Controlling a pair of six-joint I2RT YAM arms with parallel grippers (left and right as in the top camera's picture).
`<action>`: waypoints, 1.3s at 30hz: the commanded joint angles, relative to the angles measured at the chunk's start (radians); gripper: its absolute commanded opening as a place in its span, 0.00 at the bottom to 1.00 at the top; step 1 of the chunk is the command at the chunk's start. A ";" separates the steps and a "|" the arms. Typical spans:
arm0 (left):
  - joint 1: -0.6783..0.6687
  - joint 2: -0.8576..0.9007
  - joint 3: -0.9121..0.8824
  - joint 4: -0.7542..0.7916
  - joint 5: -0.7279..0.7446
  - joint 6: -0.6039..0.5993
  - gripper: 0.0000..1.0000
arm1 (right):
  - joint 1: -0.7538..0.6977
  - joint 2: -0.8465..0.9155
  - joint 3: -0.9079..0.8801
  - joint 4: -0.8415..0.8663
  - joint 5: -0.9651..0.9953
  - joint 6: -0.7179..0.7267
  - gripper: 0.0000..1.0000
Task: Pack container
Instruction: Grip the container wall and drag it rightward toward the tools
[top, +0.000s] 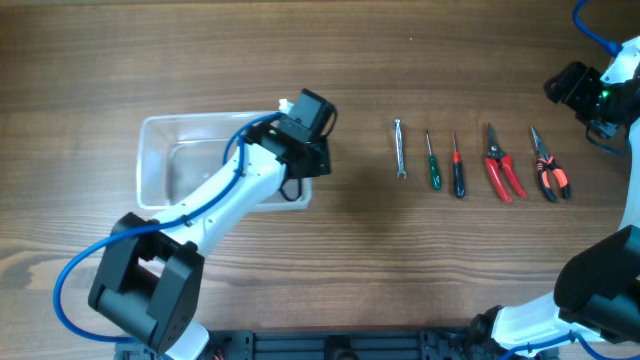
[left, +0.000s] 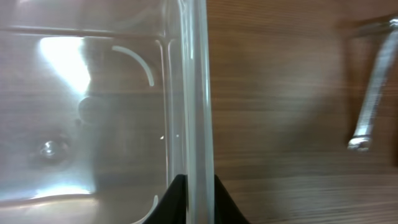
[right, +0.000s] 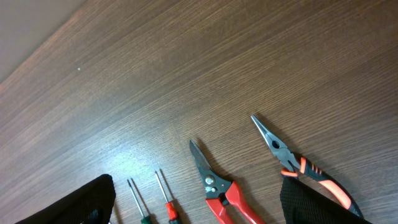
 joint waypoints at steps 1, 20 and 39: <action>-0.041 0.013 0.010 0.091 0.085 -0.062 0.11 | 0.000 0.008 0.020 -0.001 0.006 0.001 0.85; -0.045 0.061 0.010 0.168 0.101 -0.103 0.17 | -0.001 0.008 0.020 -0.027 0.006 -0.001 0.82; -0.140 0.150 0.010 0.318 0.151 -0.114 0.17 | 0.000 0.008 0.020 -0.023 0.006 -0.002 0.83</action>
